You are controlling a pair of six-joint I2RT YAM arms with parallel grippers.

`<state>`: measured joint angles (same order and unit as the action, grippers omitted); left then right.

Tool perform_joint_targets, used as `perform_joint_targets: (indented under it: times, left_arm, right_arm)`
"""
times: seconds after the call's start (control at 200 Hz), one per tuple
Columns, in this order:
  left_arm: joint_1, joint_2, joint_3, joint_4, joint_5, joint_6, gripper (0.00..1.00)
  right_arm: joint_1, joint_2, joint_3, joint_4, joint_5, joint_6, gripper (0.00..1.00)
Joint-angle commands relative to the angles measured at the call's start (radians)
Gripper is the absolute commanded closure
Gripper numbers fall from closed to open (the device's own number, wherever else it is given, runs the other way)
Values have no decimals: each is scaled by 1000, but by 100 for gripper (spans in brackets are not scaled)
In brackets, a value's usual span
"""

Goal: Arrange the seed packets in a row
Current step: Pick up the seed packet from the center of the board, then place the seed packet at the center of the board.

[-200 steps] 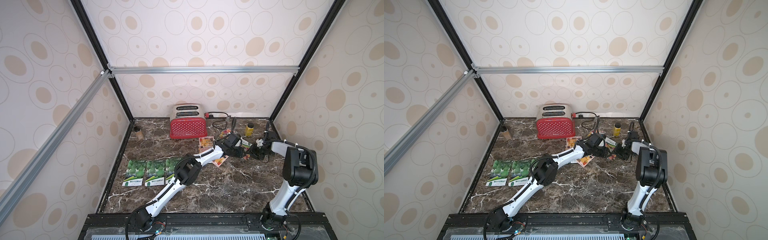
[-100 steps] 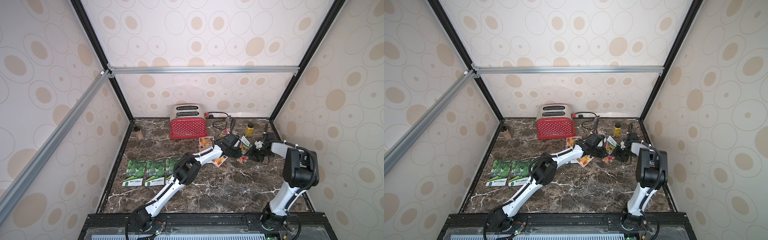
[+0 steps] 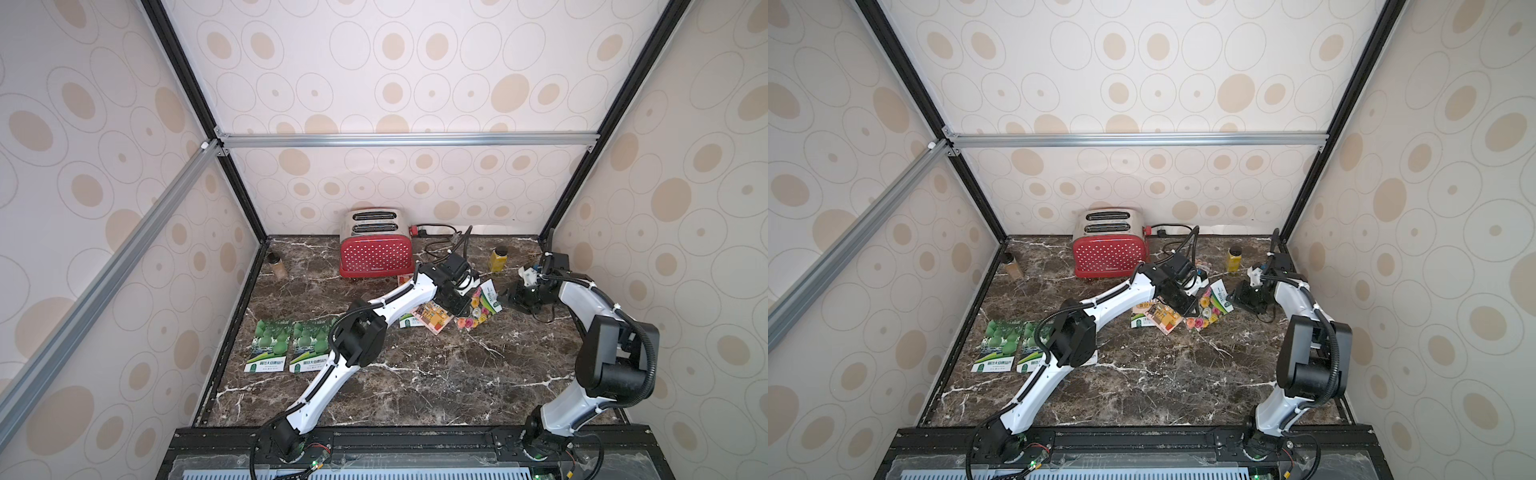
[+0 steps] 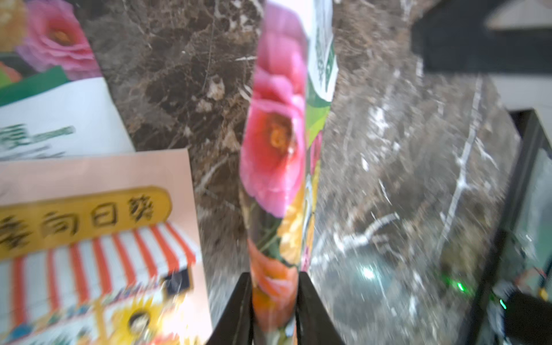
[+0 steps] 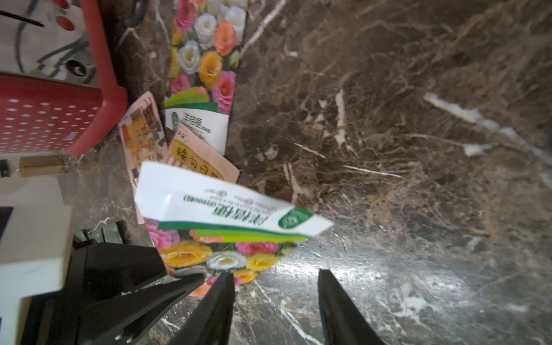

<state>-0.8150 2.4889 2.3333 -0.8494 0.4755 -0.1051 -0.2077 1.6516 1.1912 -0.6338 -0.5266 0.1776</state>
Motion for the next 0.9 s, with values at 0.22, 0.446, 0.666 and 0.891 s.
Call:
perform_joint_targets:
  times: [0.22, 0.446, 0.666, 0.891]
  left_arm:
    - [14, -81, 134, -468, 39, 399, 74]
    - [14, -140, 47, -475, -63, 444, 76]
    - [14, -189, -3, -478, -77, 465, 77]
    - [14, -210, -2, -534, -75, 509, 77]
  right_arm:
    - [56, -116, 1, 25, -126, -123, 44]
    - [126, -106, 45, -18, -184, -193, 43]
    - [160, -81, 59, -46, -215, -247, 43]
    - [264, -30, 86, -125, -206, -353, 44]
